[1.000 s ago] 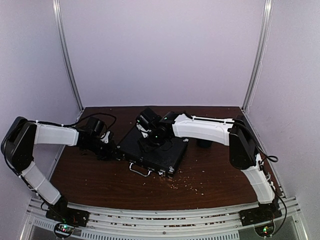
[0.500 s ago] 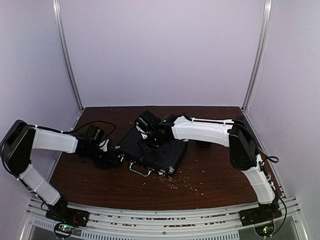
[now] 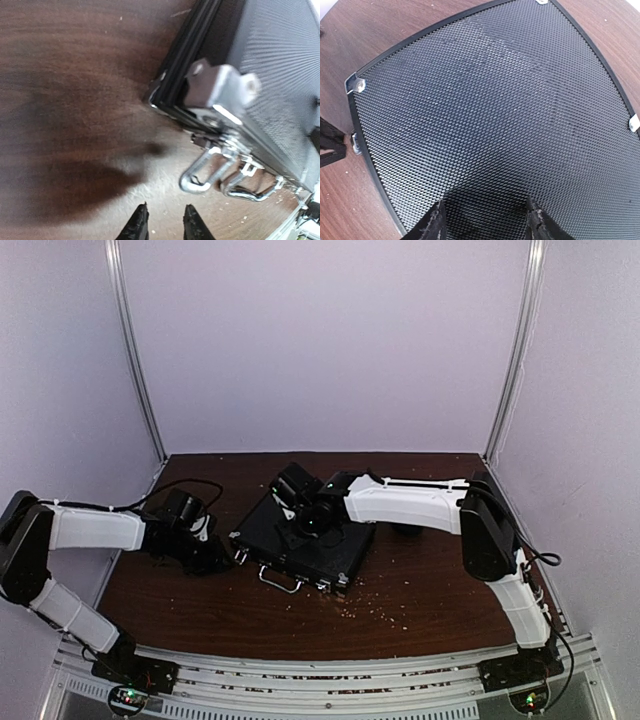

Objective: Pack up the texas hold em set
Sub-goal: Press the left-side button of the box for the chip case.

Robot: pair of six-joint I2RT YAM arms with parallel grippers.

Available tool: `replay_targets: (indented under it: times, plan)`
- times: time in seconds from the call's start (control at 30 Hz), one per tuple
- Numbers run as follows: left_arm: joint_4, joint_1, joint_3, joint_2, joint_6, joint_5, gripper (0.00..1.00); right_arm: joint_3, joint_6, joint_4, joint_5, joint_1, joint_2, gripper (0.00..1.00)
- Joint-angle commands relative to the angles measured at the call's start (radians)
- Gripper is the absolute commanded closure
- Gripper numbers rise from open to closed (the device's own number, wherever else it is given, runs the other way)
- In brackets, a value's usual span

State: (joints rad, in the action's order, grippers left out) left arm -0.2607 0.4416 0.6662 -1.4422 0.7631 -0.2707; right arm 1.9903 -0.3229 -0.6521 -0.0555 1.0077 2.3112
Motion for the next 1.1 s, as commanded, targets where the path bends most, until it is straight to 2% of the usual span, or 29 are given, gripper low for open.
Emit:
replay_targets:
  times: [0.0, 0.43, 0.77, 1.07]
  plan:
    - [0.061, -0.003, 0.047, -0.069, -0.008, -0.021, 0.77, -0.045, -0.021, -0.098, 0.048, 0.04, 0.027, 0.48]
    - [0.142, -0.003, 0.119, -0.211, -0.01, -0.052, 0.83, -0.046, -0.012, -0.106, 0.049, 0.052, 0.059, 0.49]
    - [0.18, 0.001, 0.116, -0.264, 0.002, -0.031, 0.98, -0.047, 0.007, -0.125, 0.048, 0.054, 0.081, 0.49]
    - [0.24, 0.021, 0.128, -0.266, 0.001, 0.007, 0.99, -0.051, 0.006, -0.135, 0.047, 0.06, 0.075, 0.5]
